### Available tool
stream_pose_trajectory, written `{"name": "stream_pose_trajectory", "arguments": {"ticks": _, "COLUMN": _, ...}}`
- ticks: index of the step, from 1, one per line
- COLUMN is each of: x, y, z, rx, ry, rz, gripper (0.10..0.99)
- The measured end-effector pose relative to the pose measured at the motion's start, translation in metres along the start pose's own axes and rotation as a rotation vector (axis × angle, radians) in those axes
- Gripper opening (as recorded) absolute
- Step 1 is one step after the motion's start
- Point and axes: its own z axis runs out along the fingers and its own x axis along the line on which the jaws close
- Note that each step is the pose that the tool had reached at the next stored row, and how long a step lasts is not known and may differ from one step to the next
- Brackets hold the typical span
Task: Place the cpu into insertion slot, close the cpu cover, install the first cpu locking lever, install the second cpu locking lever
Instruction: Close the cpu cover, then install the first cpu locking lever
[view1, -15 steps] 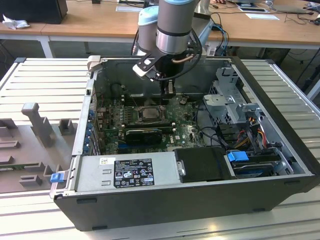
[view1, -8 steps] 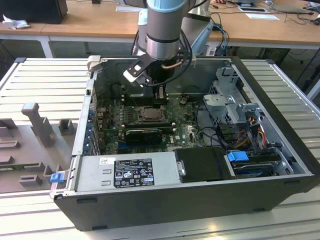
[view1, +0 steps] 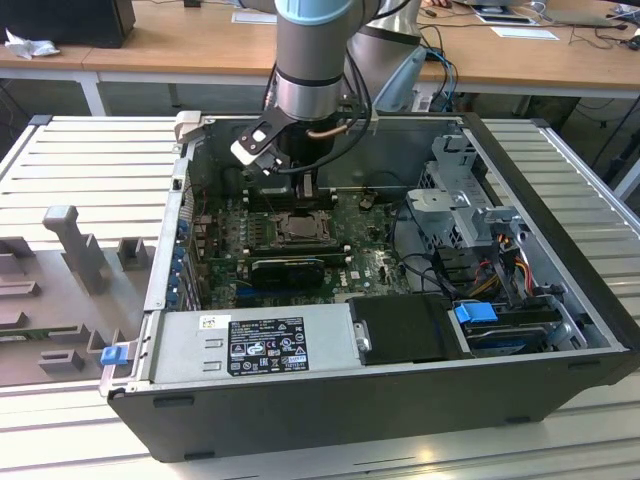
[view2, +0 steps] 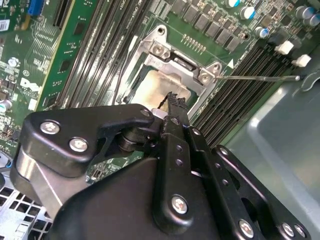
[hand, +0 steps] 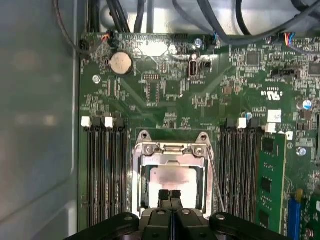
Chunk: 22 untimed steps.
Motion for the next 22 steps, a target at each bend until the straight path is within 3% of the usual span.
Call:
{"name": "stream_pose_trajectory", "arguments": {"ticks": 5, "x": 0.0000, "y": -0.0028, "z": -0.0005, "rx": 0.000, "ry": -0.0002, "rz": 0.000, "gripper": 0.106}}
{"name": "stream_pose_trajectory", "arguments": {"ticks": 15, "x": 0.0006, "y": -0.0029, "z": -0.0214, "rx": 0.000, "ry": -0.0031, "rz": 0.000, "gripper": 0.106}}
{"name": "stream_pose_trajectory", "arguments": {"ticks": 19, "x": 0.0011, "y": -0.0031, "z": -0.0391, "rx": 0.000, "ry": -0.0047, "rz": 0.000, "gripper": 0.106}}
{"name": "stream_pose_trajectory", "arguments": {"ticks": 21, "x": 0.0014, "y": -0.0032, "z": -0.0532, "rx": 0.000, "ry": -0.0055, "rz": 0.000, "gripper": 0.106}}
{"name": "stream_pose_trajectory", "arguments": {"ticks": 22, "x": 0.0015, "y": -0.0032, "z": -0.0546, "rx": 0.001, "ry": -0.0057, "rz": -0.036, "gripper": 0.106}}
